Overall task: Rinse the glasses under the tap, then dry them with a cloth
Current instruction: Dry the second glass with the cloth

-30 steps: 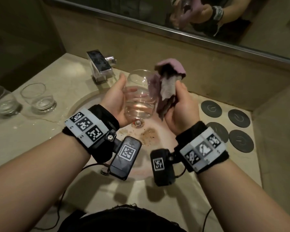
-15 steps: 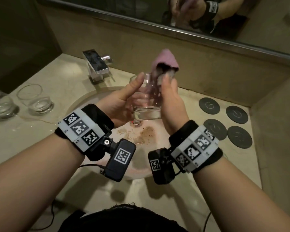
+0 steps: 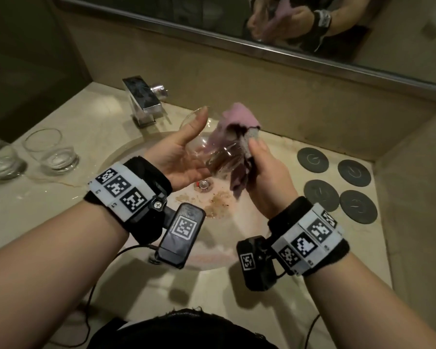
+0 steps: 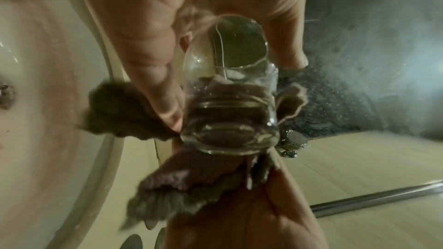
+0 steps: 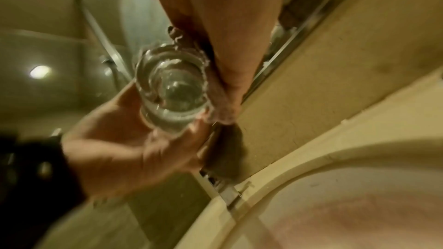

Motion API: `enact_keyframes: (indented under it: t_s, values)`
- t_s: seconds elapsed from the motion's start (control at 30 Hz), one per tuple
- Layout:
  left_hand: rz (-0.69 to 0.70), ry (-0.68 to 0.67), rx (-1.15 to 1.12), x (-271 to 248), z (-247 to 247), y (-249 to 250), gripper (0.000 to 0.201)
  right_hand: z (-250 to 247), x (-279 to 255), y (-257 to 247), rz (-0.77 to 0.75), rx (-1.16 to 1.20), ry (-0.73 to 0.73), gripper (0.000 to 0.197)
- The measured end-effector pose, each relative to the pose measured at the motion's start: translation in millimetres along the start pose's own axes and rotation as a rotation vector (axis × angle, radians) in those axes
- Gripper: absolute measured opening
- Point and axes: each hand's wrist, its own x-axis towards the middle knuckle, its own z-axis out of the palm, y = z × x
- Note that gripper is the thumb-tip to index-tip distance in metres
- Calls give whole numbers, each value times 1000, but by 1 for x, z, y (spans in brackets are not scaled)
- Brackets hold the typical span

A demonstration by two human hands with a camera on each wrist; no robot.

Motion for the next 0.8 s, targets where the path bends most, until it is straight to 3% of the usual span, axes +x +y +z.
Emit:
enact_keyframes:
  t_s: [0.07, 0.2, 0.3, 0.47, 0.53, 0.63, 0.8]
  values:
    - [-17, -12, 97, 1, -2, 0, 106, 3, 0, -4, 30, 54, -12, 32]
    - [-2, -129, 329, -8, 6, -1, 38, 6, 9, -16, 110, 12, 11, 45]
    - [41, -125, 296, -9, 11, 0, 25, 5, 15, -24, 80, 190, 3, 50]
    - [195, -52, 36, -10, -1, 14, 35, -15, 19, -24, 13, 508, 65, 49]
    - [288, -7, 39, -9, -1, 18, 58, -14, 16, -14, 46, 492, 89, 48]
    - [470, 83, 238, -7, 5, 14, 81, 4, 12, -4, 105, 485, -2, 46]
    - [747, 97, 714, -13, 5, 10, 68, 9, 10, -12, 137, 558, -97, 43]
